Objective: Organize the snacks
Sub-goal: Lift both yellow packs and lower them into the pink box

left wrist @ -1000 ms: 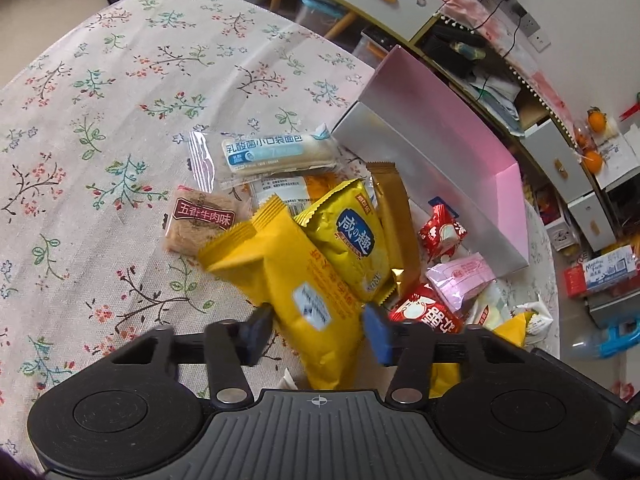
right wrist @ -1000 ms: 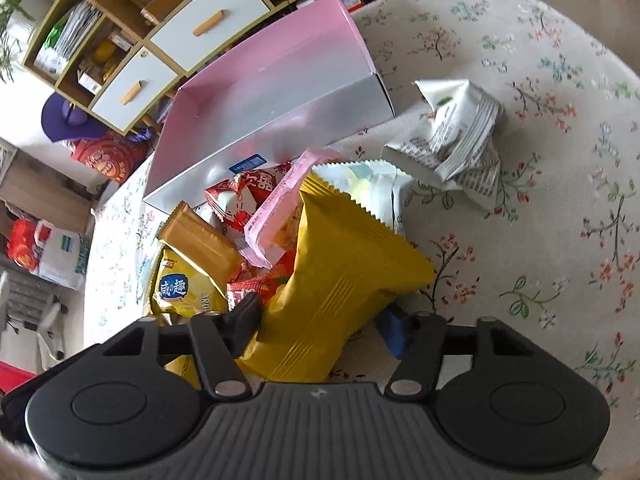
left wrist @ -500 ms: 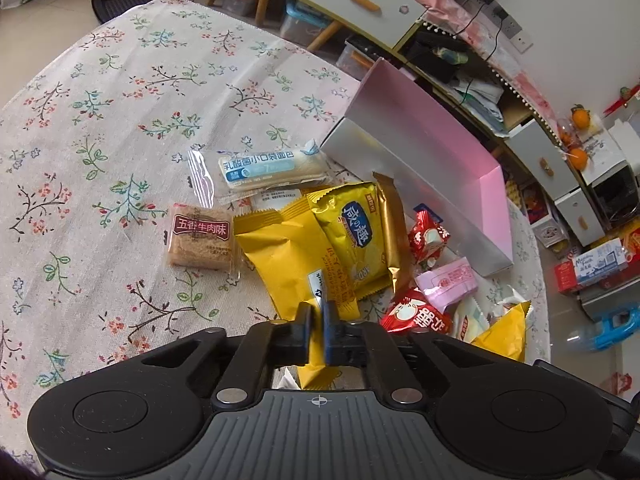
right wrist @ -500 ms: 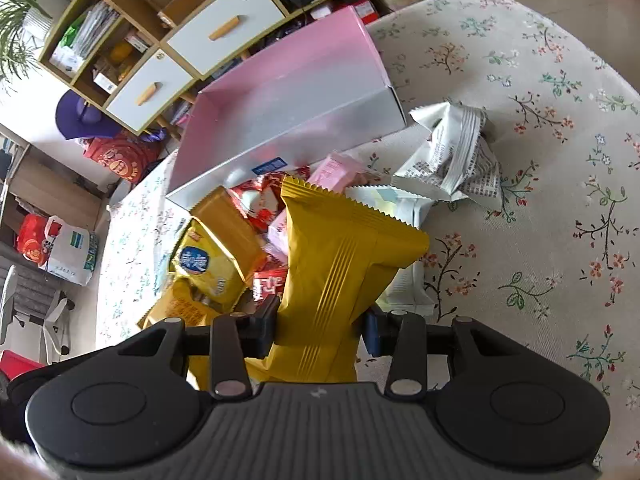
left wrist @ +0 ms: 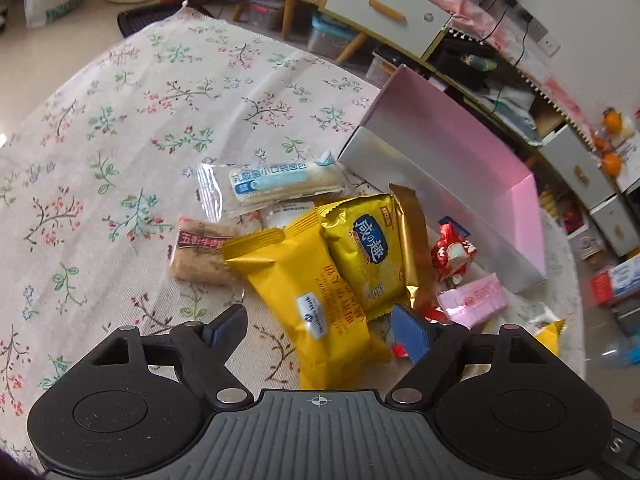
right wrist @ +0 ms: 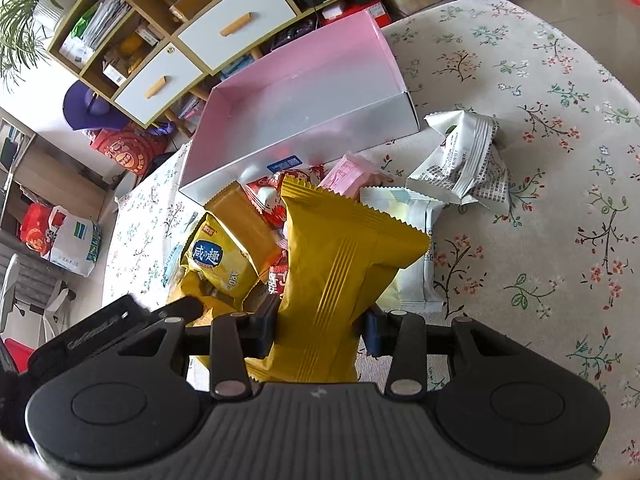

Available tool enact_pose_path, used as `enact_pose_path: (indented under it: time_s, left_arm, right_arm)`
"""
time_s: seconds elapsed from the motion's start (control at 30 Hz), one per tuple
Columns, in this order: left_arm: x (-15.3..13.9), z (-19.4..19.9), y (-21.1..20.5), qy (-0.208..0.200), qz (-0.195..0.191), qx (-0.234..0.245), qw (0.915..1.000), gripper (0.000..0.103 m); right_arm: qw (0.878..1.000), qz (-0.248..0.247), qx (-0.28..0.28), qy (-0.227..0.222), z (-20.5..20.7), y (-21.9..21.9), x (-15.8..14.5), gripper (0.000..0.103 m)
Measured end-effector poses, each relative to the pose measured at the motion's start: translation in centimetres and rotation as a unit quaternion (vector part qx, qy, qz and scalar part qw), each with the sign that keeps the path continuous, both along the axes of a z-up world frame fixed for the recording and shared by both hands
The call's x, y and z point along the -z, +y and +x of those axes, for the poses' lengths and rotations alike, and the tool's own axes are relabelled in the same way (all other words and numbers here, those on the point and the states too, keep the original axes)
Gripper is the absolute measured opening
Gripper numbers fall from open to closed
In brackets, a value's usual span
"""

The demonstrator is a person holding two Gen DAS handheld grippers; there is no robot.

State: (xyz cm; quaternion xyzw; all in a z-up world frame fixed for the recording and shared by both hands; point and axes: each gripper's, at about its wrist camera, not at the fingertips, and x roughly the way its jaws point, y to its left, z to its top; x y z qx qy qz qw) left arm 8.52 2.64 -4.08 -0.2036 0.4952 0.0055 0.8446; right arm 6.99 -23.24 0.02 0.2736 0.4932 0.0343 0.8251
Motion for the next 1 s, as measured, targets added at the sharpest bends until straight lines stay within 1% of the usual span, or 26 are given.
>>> enact_pose_path:
  time_s: [0.13, 0.2, 0.23, 0.27, 0.3, 0.33, 0.37, 0.47, 0.63, 0.77, 1.0]
  left_arm:
    - [1.3, 0.5, -0.7, 0.020, 0.027, -0.015, 0.9993, 0.077]
    - [1.7, 0.5, -0.9, 0.020, 0.030, -0.017, 0.9992, 0.073]
    - [1.7, 0.5, -0.9, 0.018, 0.033, -0.016, 0.9991, 0.068]
    - [1.7, 0.5, -1.0, 0.014, 0.036, -0.013, 0.9992, 0.058]
    - [1.6, 0.4, -1.0, 0.011, 0.029, -0.008, 0.9995, 0.053]
    - [1.5, 0.4, -0.9, 0.012, 0.020, -0.007, 0.9997, 0.043]
    - [1.5, 0.3, -0.8, 0.015, 0.016, -0.008, 0.9997, 0.038]
    - [1.2, 0.0, -0.6, 0.013, 0.017, -0.003, 0.9998, 0.037]
    - [0.6, -0.9, 0.3, 0.009, -0.004, 0.002, 0.9999, 0.036]
    - [-1.0, -1.9, 0.6, -0.012, -0.013, 0.015, 0.9997, 0.035]
    - [-4.8, -3.1, 0.3, -0.064, -0.008, 0.053, 0.9965, 0.035]
  right_arm:
    - [1.000, -0.010, -0.005, 0.000, 0.0, 0.0, 0.0, 0.038]
    - [1.000, -0.017, -0.007, 0.001, 0.0, -0.1, 0.2, 0.038]
    - [1.000, -0.020, -0.008, 0.003, 0.0, -0.1, 0.3, 0.038]
    - [1.000, -0.022, -0.008, 0.005, 0.0, -0.1, 0.4, 0.038]
    - [1.000, -0.023, -0.009, 0.006, 0.0, -0.1, 0.4, 0.038]
    - [1.000, -0.023, -0.010, 0.006, 0.0, -0.2, 0.4, 0.038]
    - [1.000, -0.024, -0.011, 0.006, 0.0, -0.1, 0.4, 0.038]
    - [1.000, -0.027, -0.015, 0.003, -0.1, 0.0, 0.2, 0.038]
    - [0.999, -0.033, -0.018, -0.005, -0.2, 0.0, -0.3, 0.038]
    - [0.999, -0.029, -0.016, -0.012, -0.2, -0.2, -0.7, 0.038]
    - [0.999, -0.020, -0.012, -0.034, -0.5, -0.9, -2.5, 0.038]
